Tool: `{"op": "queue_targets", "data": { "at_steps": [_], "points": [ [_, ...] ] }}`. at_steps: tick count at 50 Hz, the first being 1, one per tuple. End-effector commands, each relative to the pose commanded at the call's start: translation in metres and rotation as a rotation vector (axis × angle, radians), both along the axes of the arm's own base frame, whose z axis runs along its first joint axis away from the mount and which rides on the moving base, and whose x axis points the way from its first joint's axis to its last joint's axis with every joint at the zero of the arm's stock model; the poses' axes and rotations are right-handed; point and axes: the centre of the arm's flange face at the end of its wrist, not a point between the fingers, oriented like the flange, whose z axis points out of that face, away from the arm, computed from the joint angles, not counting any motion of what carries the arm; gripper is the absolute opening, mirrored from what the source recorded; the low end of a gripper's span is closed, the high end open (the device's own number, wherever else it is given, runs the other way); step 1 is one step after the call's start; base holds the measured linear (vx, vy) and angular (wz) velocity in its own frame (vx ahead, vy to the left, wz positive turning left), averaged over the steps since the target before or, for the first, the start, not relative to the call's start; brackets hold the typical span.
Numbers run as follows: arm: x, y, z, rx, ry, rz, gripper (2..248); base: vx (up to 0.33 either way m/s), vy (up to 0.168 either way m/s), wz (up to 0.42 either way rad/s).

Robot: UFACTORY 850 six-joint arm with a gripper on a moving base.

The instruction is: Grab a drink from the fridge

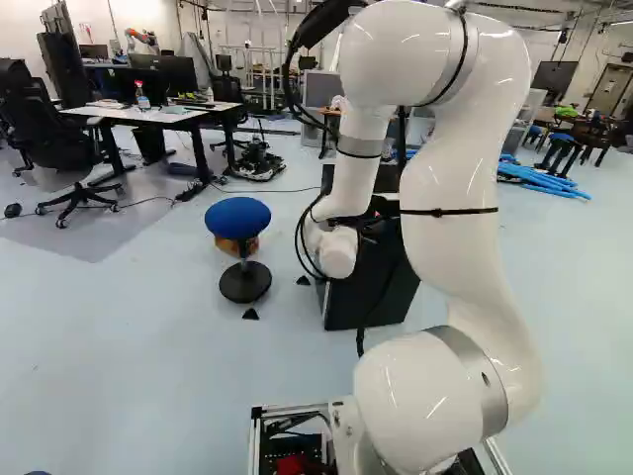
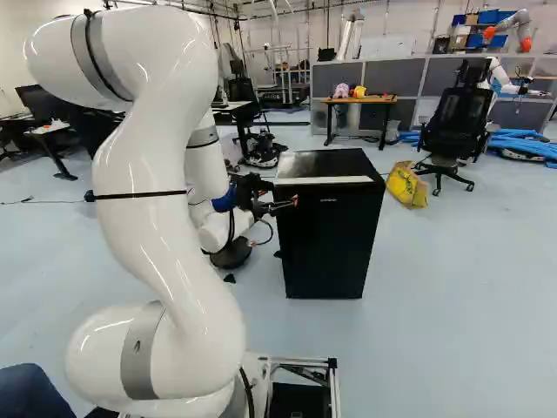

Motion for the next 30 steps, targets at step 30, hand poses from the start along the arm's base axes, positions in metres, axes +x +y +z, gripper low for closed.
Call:
{"op": "queue_targets", "data": {
  "at_steps": [30],
  "points": [
    [0.001, -0.0001, -0.0002, 0.0, -0.001, -0.01, 247, 0.0, 0.0, 0.0]
  ]
}}
